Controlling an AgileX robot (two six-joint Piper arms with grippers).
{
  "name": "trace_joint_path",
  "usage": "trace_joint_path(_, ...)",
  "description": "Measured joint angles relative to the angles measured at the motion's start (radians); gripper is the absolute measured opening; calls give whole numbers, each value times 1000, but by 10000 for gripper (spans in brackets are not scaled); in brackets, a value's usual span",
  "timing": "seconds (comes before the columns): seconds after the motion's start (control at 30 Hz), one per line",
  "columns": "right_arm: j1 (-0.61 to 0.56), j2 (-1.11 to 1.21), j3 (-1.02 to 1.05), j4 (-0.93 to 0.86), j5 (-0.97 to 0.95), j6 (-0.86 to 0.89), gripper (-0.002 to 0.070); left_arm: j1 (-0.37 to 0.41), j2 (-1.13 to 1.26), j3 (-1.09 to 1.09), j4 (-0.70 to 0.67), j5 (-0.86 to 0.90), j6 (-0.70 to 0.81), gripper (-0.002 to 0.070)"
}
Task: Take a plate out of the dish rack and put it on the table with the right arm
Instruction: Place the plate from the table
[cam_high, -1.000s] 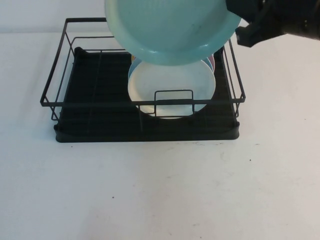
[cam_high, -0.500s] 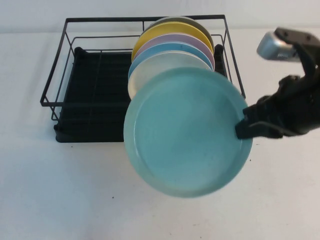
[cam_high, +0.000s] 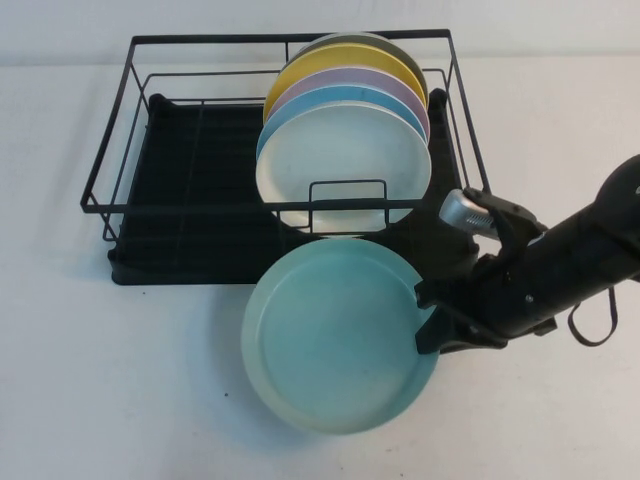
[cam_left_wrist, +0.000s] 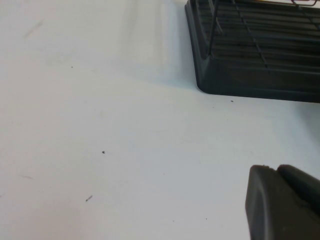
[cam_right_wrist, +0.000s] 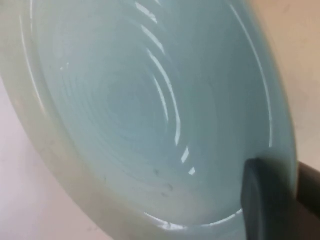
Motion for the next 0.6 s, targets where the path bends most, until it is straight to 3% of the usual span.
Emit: trace_joint_path(0.6,0,141,0,28,-88,-19,17,0,0,0,0,0,0,-6)
